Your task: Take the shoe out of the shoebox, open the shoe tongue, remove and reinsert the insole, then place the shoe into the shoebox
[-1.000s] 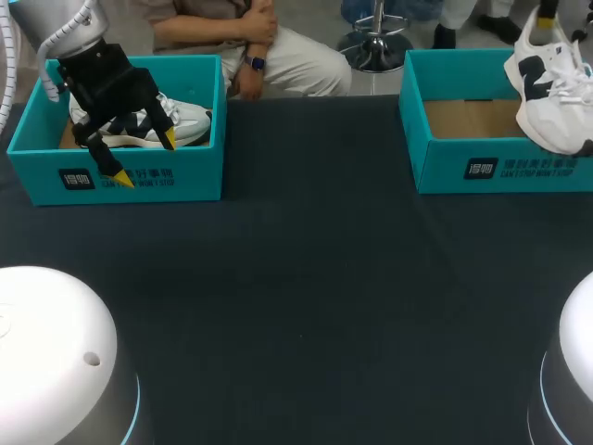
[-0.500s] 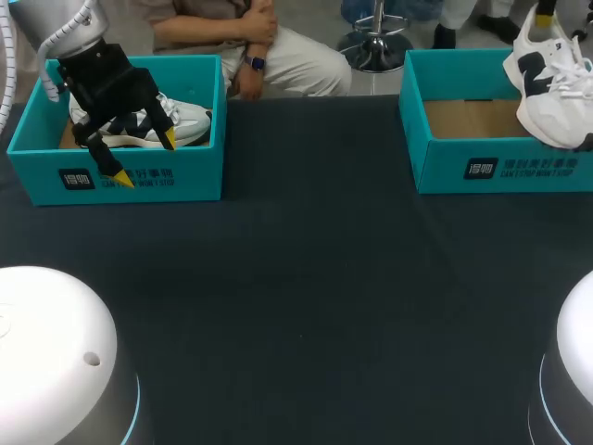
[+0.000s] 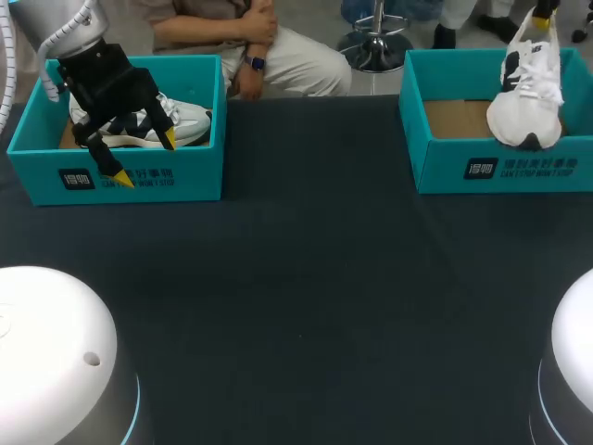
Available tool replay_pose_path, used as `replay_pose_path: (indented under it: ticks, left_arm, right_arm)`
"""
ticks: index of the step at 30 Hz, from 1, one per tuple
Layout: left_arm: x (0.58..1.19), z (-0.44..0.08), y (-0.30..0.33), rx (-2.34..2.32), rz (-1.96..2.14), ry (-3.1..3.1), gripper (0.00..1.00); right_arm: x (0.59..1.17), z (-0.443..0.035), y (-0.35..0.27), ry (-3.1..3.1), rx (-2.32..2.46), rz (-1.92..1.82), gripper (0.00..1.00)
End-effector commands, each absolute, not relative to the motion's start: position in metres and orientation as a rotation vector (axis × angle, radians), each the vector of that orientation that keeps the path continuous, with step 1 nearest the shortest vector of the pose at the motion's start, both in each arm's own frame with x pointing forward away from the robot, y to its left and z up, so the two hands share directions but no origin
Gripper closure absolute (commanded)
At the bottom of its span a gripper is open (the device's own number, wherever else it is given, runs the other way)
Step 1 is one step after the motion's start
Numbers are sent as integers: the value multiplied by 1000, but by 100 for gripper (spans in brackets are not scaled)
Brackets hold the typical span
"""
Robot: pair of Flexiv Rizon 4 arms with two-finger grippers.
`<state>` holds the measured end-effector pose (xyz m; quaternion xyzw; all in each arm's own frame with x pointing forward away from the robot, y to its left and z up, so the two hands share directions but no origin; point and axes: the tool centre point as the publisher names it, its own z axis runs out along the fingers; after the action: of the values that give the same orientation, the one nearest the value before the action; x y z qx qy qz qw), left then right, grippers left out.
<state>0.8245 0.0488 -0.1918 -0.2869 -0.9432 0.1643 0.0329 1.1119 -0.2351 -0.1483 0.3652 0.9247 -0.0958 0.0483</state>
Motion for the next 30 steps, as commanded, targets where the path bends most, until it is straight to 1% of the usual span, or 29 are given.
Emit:
replay_pose_path:
  ticks: [1,10,14,30]
  left_arm:
    - [825,-192,49,-883,501,-2901,0]
    - [825,-192,49,-883,501,-2901,0]
    - [825,-192,49,-883,501,-2901,0]
    - [825,-192,49,-883,501,-2901,0]
  right_arm:
    - [1122,-143,-230,2612,1669,-406,100]
    - [1105,-149,-243,2406,2058,-239,100]
    - [1106,-152,-236,2403,1987,-217,100]
    - [1106,-152,-236,2403,1987,-217,100]
